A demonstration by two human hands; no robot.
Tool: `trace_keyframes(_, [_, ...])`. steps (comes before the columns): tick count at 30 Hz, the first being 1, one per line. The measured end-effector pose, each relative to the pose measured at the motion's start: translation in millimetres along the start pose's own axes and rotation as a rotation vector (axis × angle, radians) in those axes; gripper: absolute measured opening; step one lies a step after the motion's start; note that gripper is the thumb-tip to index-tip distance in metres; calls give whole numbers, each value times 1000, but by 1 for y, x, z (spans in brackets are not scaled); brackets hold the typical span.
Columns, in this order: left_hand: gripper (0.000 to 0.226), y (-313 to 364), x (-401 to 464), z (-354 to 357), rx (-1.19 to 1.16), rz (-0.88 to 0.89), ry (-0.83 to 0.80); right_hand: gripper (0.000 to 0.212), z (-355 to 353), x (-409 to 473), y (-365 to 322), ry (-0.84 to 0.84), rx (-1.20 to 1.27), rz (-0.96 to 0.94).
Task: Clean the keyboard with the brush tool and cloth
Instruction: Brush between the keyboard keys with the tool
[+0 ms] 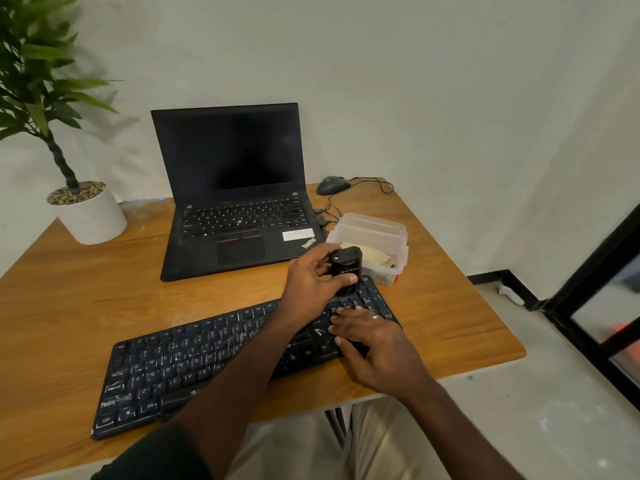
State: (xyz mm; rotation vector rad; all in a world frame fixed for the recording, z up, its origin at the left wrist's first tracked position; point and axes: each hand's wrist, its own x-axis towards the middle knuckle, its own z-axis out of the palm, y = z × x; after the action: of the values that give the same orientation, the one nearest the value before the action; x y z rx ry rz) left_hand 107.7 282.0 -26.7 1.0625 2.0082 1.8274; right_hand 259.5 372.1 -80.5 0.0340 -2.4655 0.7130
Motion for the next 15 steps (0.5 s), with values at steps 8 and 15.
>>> trace_keyframes(8, [41, 5, 12, -2, 26, 107, 86, 22, -2, 1, 0, -8, 2, -1])
trace_keyframes(15, [43, 3, 7, 6, -26, -1, -96, 22, -1, 0, 2, -9, 9, -6])
